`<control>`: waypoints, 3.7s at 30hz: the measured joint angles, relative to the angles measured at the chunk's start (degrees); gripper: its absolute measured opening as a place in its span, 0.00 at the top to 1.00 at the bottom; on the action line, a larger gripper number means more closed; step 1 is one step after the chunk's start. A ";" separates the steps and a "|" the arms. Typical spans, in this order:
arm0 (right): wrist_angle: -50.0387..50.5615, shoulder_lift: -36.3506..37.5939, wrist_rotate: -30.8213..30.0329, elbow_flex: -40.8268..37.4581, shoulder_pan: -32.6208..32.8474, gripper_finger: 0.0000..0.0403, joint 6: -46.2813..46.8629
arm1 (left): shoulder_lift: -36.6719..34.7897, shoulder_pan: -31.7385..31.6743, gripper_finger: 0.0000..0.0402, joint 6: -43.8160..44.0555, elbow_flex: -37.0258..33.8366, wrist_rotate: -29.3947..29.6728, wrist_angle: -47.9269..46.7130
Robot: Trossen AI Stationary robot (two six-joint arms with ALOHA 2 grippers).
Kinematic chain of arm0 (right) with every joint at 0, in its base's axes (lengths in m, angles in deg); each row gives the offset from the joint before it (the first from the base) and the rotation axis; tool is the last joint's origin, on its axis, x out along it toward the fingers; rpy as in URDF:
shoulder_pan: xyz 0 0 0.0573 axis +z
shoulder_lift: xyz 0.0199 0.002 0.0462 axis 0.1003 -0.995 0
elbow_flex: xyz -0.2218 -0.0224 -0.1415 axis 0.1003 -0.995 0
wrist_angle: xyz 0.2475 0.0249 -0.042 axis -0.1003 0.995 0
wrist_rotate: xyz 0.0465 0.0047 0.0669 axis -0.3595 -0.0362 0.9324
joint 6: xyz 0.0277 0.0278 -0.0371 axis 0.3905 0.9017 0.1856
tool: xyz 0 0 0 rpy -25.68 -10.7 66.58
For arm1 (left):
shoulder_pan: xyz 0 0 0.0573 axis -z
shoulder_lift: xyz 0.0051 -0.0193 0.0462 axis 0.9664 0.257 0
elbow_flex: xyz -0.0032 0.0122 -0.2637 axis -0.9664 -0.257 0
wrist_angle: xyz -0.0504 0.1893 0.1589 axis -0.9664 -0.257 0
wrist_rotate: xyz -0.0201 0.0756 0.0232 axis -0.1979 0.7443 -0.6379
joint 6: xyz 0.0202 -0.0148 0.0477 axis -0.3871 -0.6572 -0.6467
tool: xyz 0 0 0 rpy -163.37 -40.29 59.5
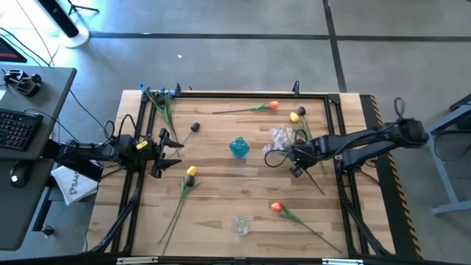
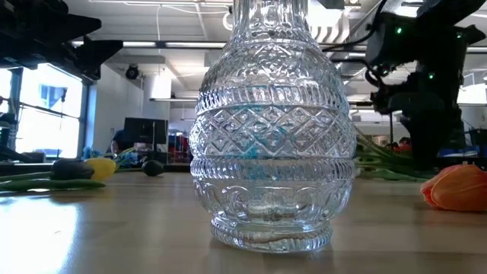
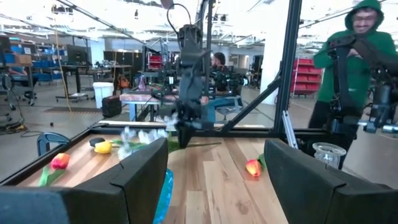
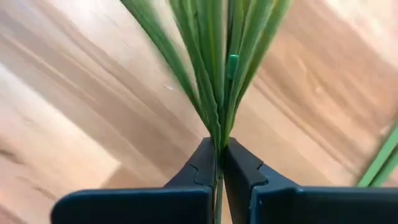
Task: Sort flowers into vase by color
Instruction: Put the white flowers into the blue vase, then put the middle black tulip into the transparent vase
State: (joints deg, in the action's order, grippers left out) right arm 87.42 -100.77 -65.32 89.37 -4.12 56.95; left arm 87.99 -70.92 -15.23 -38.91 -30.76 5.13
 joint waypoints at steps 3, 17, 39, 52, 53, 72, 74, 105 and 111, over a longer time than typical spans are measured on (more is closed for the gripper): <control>-1.44 5.67 -2.28 0.00 -0.05 0.99 0.00 | 0.00 0.00 0.37 0.00 0.00 0.07 0.04; -27.86 22.31 -10.30 0.03 0.01 1.00 -17.16 | 0.00 0.00 0.37 0.00 0.00 0.31 1.04; -106.62 -12.09 8.49 0.16 -9.98 1.00 -54.77 | 0.00 -0.02 0.37 -0.09 0.00 0.37 1.78; -106.06 -17.58 10.73 0.16 -12.62 0.99 -46.91 | 0.00 -0.02 0.37 -0.09 0.00 3.17 1.78; -105.65 -17.59 10.61 0.16 -12.62 0.98 -46.75 | 0.00 -0.02 0.37 -0.09 0.00 3.17 1.77; -81.84 -17.57 9.38 6.92 -12.62 0.58 -46.03 | 0.00 -0.02 0.37 -0.07 0.00 3.28 1.73; -74.86 -17.57 9.40 9.56 -12.62 0.55 -47.12 | 0.00 -0.02 0.37 -0.04 0.00 3.28 1.73; 4.04 -12.89 5.38 34.69 -12.50 0.31 -43.91 | 0.00 -0.02 0.37 1.01 0.00 3.15 1.25; 14.53 -6.26 -3.97 34.65 -12.49 0.31 -36.32 | 0.00 -0.01 0.37 0.98 0.00 3.22 1.23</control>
State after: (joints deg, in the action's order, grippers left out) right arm 101.95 -107.03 -69.29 124.03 -16.61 20.63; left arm 87.99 -70.93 -14.24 -38.91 -27.54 6.36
